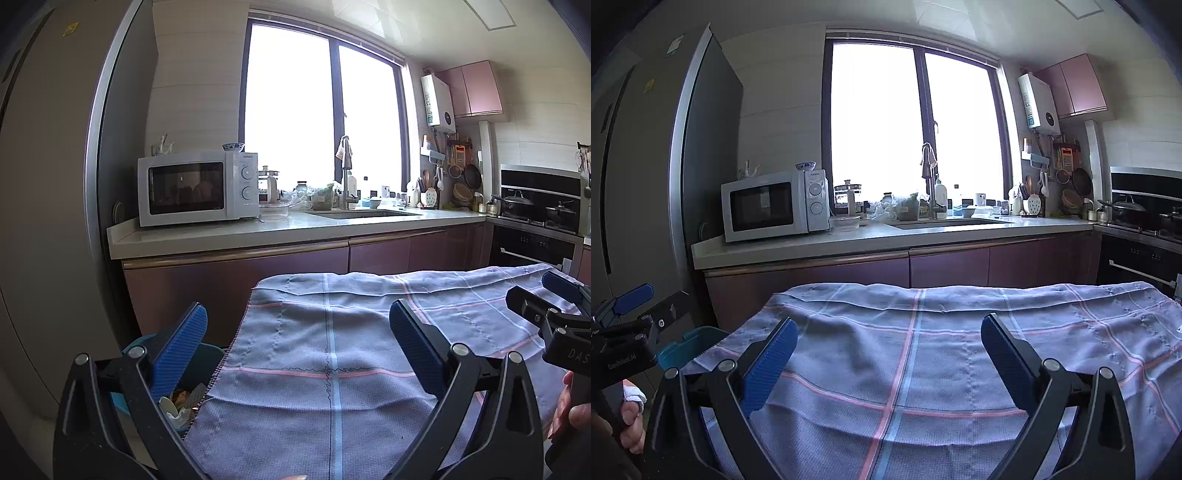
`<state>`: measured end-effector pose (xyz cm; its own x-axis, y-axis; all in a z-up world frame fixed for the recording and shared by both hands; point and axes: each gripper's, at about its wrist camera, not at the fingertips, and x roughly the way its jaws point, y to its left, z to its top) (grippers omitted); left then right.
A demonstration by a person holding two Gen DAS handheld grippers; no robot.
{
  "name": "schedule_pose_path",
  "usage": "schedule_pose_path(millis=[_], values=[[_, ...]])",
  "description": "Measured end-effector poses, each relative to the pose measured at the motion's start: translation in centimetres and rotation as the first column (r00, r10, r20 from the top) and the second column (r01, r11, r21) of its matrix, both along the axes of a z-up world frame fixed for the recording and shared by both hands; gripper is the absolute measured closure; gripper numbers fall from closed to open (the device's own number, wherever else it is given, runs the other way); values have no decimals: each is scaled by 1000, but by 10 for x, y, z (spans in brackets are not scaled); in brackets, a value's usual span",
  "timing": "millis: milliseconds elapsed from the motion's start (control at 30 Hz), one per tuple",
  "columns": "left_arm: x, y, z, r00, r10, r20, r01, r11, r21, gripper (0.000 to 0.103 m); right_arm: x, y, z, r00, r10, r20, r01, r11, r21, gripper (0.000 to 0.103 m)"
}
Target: Collect trash
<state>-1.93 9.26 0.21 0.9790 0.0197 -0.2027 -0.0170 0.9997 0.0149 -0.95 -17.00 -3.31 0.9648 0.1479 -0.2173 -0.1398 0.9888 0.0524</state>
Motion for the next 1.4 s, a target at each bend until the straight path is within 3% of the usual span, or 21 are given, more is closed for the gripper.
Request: schedule_pose_path(millis=[1400], values=[[0,-2,-1,1000,15,4,-15,1000,3,6,5,-4,-4,1000,3,-20,-2,1000,16,7]])
